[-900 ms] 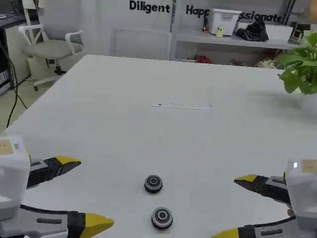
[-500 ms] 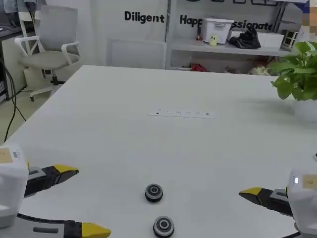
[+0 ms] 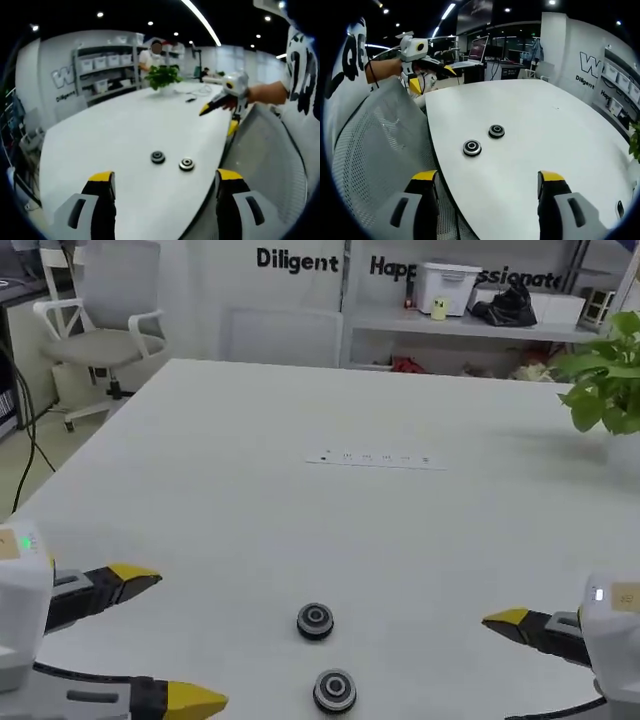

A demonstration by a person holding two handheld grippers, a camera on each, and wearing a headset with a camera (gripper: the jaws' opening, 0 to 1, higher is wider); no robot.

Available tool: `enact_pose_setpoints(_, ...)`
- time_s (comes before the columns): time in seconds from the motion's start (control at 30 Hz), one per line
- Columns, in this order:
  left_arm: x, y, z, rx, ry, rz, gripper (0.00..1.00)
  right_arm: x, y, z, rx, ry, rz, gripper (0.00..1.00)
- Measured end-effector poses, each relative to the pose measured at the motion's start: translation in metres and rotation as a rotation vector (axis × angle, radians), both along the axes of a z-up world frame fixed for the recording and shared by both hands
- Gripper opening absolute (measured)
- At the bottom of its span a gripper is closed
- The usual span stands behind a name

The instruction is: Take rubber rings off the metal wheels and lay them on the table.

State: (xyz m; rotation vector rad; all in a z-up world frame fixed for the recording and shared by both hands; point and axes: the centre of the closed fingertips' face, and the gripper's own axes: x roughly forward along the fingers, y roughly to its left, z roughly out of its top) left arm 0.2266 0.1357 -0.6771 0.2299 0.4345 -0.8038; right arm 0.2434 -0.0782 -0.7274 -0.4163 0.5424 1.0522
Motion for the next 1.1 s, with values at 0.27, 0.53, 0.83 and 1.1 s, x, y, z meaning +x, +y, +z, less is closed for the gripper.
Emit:
enact_pose_setpoints(0.27,0.005,-0.006,-0.005,-0.005,0.000,-0.007,0.84,0.002,-0.001,-0.001,0.005,-0.003,0.004,0.78)
enact_pose_setpoints(0.53,0.003,-0.011,-0.009,0.001,0.004,-0.024,0.84,0.005,-0.003,-0.004,0.001,-0.009,0.004,0.77)
enact_pose_setpoints(0.83,0.005,-0.012,-0.009,-0.002,-0.008,-0.030,0.84,0.008,-0.002,0.000,-0.010,-0.036,0.030,0.77)
enact_pose_setpoints(1.1,0.009,-0.016,-0.013,0.002,-0.008,-0.045,0.85,0.010,0.001,-0.003,-0.014,-0.048,0.056,0.75)
